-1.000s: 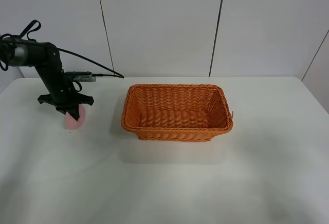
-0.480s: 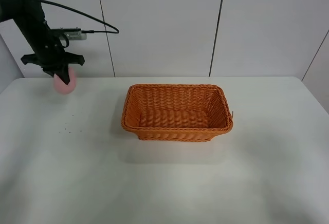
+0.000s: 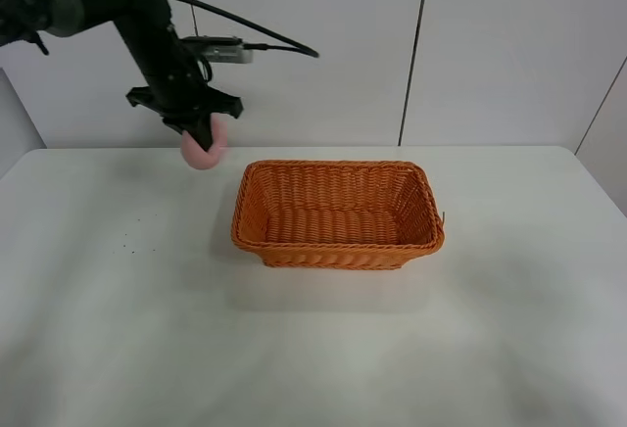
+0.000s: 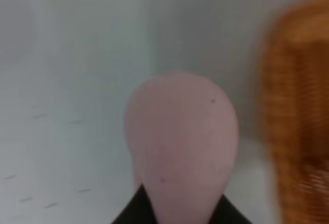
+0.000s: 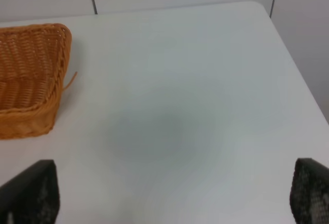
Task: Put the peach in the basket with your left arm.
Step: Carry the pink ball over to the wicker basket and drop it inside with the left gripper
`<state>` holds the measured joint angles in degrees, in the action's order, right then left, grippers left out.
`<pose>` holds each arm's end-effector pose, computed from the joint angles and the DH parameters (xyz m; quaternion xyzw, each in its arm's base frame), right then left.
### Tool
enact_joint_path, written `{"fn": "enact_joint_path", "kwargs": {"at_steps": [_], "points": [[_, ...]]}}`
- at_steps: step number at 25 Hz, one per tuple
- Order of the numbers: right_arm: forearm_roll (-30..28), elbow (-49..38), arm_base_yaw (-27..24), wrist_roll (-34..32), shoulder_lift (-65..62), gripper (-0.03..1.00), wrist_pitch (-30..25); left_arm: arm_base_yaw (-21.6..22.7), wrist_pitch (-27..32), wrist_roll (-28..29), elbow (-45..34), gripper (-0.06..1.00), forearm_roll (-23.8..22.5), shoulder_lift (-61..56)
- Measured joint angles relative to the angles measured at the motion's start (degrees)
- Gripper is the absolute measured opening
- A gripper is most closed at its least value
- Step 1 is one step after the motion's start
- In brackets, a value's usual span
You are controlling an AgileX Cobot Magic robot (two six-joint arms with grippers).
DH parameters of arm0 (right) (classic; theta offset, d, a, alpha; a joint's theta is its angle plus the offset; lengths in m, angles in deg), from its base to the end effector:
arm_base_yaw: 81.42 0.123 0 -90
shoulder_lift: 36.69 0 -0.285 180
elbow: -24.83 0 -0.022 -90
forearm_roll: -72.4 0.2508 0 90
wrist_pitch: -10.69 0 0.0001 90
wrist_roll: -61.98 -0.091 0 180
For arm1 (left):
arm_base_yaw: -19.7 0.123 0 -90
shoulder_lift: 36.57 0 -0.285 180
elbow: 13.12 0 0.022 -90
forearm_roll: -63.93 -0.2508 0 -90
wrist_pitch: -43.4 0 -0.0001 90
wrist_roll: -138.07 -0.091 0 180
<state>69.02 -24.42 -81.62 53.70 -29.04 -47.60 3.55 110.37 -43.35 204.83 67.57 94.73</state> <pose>-0.0022 -0.0046 0.2776 0.0628 0.8416 0.0083 0.5364 0.4503 -0.1359 0.2589 0.1432 0.9743 -0.0526 0.1654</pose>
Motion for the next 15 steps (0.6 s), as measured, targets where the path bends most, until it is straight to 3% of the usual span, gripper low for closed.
{"fn": "enact_joint_path", "kwargs": {"at_steps": [8, 15], "points": [[0.00, 0.00, 0.00, 0.00, 0.00, 0.69, 0.00, -14.99, 0.00, 0.78, 6.90, 0.13, 0.53, 8.32], [0.00, 0.00, 0.00, 0.00, 0.00, 0.69, 0.00, -19.83, -0.69, 3.06, 15.98, 0.13, 0.59, 19.02]]}}
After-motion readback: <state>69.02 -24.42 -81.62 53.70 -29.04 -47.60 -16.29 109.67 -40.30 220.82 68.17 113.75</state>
